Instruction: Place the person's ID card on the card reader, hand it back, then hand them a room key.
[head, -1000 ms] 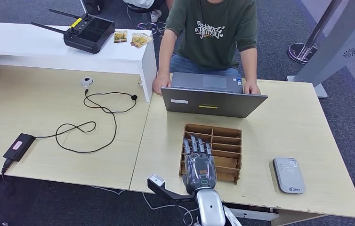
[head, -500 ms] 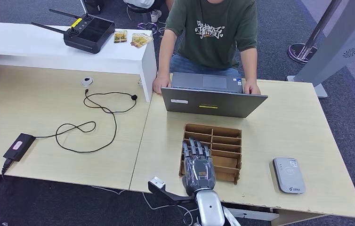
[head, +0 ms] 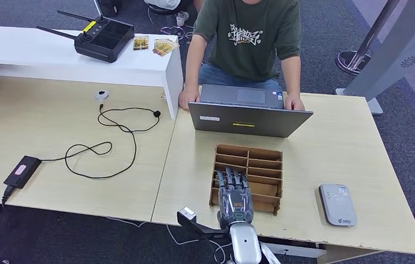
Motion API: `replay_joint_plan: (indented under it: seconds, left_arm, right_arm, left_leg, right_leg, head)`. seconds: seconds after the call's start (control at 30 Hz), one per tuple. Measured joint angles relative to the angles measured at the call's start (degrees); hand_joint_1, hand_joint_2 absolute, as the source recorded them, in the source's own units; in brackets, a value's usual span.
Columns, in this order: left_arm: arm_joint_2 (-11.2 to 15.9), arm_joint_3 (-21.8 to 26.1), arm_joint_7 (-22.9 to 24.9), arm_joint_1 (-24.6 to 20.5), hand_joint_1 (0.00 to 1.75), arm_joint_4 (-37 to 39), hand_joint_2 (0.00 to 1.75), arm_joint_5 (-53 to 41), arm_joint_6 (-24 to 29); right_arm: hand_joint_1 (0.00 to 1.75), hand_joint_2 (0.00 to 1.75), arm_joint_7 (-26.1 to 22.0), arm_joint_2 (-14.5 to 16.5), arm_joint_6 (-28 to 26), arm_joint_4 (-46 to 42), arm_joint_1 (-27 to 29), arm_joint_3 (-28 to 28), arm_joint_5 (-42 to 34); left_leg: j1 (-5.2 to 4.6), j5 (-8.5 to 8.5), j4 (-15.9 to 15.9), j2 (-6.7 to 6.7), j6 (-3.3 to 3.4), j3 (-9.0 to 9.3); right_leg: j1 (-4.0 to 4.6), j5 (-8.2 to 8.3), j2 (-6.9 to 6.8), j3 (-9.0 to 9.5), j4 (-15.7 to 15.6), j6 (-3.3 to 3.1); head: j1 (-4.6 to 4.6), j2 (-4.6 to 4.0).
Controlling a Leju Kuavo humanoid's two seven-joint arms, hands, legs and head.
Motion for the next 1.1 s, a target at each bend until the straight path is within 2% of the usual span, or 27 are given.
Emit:
replay_joint_plan:
  seconds: [0.5, 1.0, 1.03, 1.1]
  left_arm:
    - [0.4, -0.9, 0.0, 0.0, 0.00, 0.2, 0.00, -0.2, 0.0]
    - [0.4, -0.9, 0.0, 0.0, 0.00, 0.2, 0.00, 0.2, 0.0]
    - [0.4, -0.9, 0.0, 0.0, 0.00, 0.2, 0.00, 0.3, 0.0]
    - [0.4, -0.9, 0.0, 0.0, 0.00, 0.2, 0.00, 0.3, 0.0]
  right_arm:
    - [0.00, 1.75, 0.7, -0.6, 1.6, -6.4, 1.3, -0.2, 0.0]
    - [0.00, 1.75, -0.2, -0.7, 2.7, -7.3, 1.4, -0.2, 0.0]
    - [0.01, 1.75, -0.4, -0.7, 2.8, -7.3, 1.4, -0.2, 0.0]
    - [0.19, 1.75, -0.5, -0.7, 2.9, -7.3, 1.4, -0.2, 0.0]
  left_leg:
    - [0.00, 0.00, 0.0, 0.02, 0.00, 0.01]
    - [0.00, 0.00, 0.0, 0.02, 0.00, 0.01]
    - [0.00, 0.00, 0.0, 0.02, 0.00, 0.01]
    - [0.00, 0.00, 0.0, 0.02, 0.00, 0.01]
  right_leg:
    - [0.00, 0.00, 0.03, -0.01, 0.0, 0.00]
    - [0.00, 0.00, 0.03, -0.02, 0.0, 0.00]
    - [0.00, 0.00, 0.03, -0.02, 0.0, 0.00]
    - [0.00, 0.00, 0.03, -0.02, 0.0, 0.00]
  head:
    - [0.00, -0.02]
    - [0.00, -0.01]
    - [0.00, -0.01]
    - [0.00, -0.01]
